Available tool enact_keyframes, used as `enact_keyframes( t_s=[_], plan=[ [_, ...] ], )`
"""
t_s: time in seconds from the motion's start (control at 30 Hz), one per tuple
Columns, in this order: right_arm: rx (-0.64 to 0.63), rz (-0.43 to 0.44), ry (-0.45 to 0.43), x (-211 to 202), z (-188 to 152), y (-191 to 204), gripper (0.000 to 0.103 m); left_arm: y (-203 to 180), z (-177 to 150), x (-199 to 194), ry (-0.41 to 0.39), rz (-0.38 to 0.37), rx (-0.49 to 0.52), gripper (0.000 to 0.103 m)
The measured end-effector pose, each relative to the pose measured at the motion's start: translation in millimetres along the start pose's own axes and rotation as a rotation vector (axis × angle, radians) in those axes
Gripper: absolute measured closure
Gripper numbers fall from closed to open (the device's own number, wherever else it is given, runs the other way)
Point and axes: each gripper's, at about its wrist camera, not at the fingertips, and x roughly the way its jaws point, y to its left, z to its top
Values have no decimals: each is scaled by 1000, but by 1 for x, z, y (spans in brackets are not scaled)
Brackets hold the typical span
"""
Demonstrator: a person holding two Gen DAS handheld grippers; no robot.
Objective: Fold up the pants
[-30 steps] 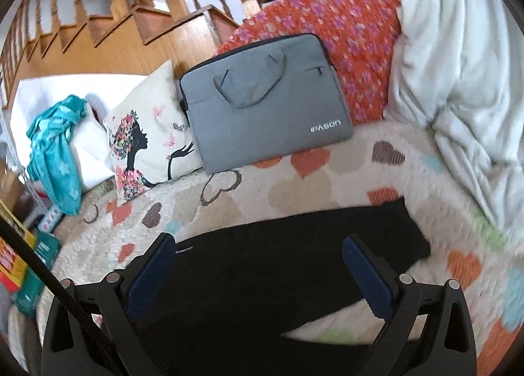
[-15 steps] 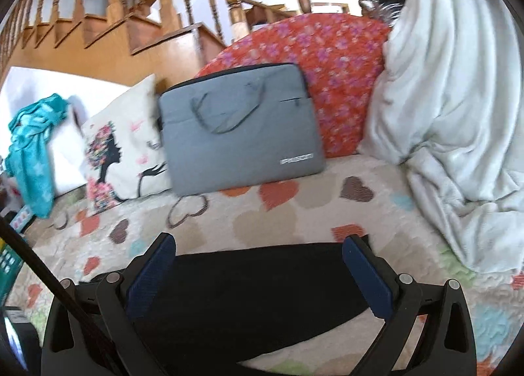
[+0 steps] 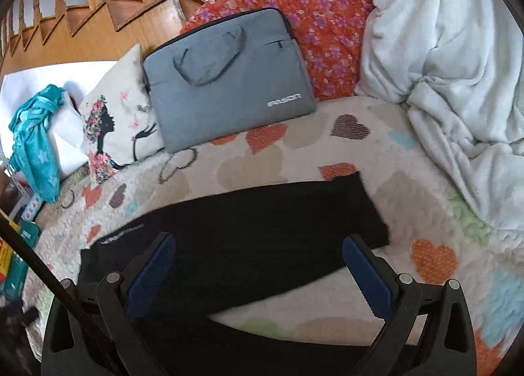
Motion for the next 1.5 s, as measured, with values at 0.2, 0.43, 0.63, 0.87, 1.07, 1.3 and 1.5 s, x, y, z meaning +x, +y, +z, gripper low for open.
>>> enact_keyframes(
  t_s=[0.2, 0.43, 0.63, 0.87, 1.07, 1.3, 1.5],
  plan=[
    [56, -118, 60, -2, -5, -22, 0, 33, -1, -7, -13, -29, -60, 4],
    [-142, -230, -232, -70, 2, 24, 0, 45, 24, -19, -88, -38, -24, 4],
    [-244, -60, -168, -78, 21, 62, 0, 31, 43, -20, -148, -58, 31, 4],
    [-255, -273, -272, -76, 46, 88, 0, 12, 55, -2, -159, -70, 104, 4],
    [-223, -185, -67, -17, 46, 76, 1, 4, 64, 28, -134, -60, 154, 4],
    [-186, -162, 29, 27, 37, 55, 1, -5, 74, 69, -85, -65, 178, 4],
    [-243, -170, 162, 67, 45, 40, 8, -12, 84, 103, -45, -68, 210, 4]
  ],
)
